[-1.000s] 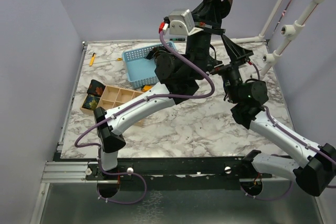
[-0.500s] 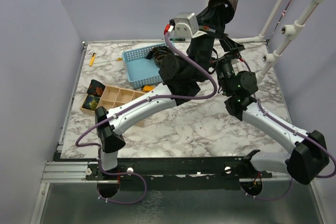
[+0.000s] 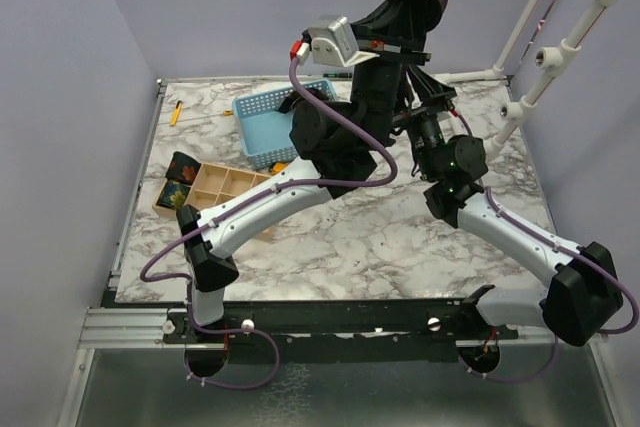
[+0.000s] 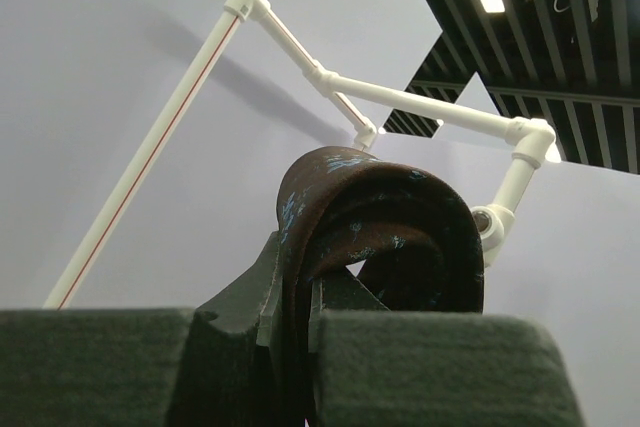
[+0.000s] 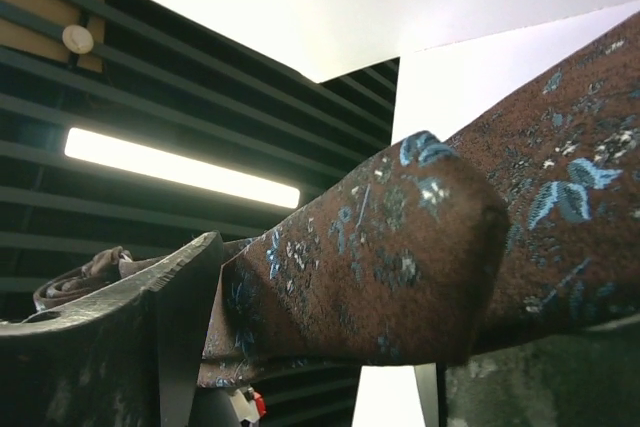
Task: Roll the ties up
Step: Flatten out the tie at the center of the board.
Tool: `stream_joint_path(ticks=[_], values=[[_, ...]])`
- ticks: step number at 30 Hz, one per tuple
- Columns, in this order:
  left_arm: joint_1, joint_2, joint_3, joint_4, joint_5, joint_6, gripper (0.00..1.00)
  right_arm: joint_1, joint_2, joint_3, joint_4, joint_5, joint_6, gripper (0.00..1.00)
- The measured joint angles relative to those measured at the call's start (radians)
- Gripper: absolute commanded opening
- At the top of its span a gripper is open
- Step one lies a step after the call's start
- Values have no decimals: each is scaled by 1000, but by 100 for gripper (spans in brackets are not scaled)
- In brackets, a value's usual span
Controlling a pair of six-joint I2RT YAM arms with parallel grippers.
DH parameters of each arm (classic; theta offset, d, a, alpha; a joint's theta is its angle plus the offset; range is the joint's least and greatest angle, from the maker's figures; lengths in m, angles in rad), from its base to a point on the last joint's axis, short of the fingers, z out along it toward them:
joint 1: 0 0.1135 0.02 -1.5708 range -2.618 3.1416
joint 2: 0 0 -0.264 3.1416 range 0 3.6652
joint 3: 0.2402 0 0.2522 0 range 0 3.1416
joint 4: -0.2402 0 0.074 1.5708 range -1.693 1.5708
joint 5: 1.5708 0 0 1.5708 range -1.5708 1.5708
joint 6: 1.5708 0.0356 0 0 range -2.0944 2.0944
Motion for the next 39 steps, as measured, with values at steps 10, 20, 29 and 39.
stream_joint_path(ticks=[10, 20, 29, 39], values=[[-3, -27, -92, -1, 21, -11, 0, 0, 28, 8, 40, 1, -6, 3], [-5, -404, -639, 2, -80, 21, 99, -266, -214, 84, -367, -121, -499, 0], [-5, -1045, -1307, -103, -302, 19, 99, -287, -345, 633, -960, -199, -1354, 0], [-5, -1551, -1490, -484, -229, -180, 99, -280, -222, 845, -1234, -397, -1580, 0]])
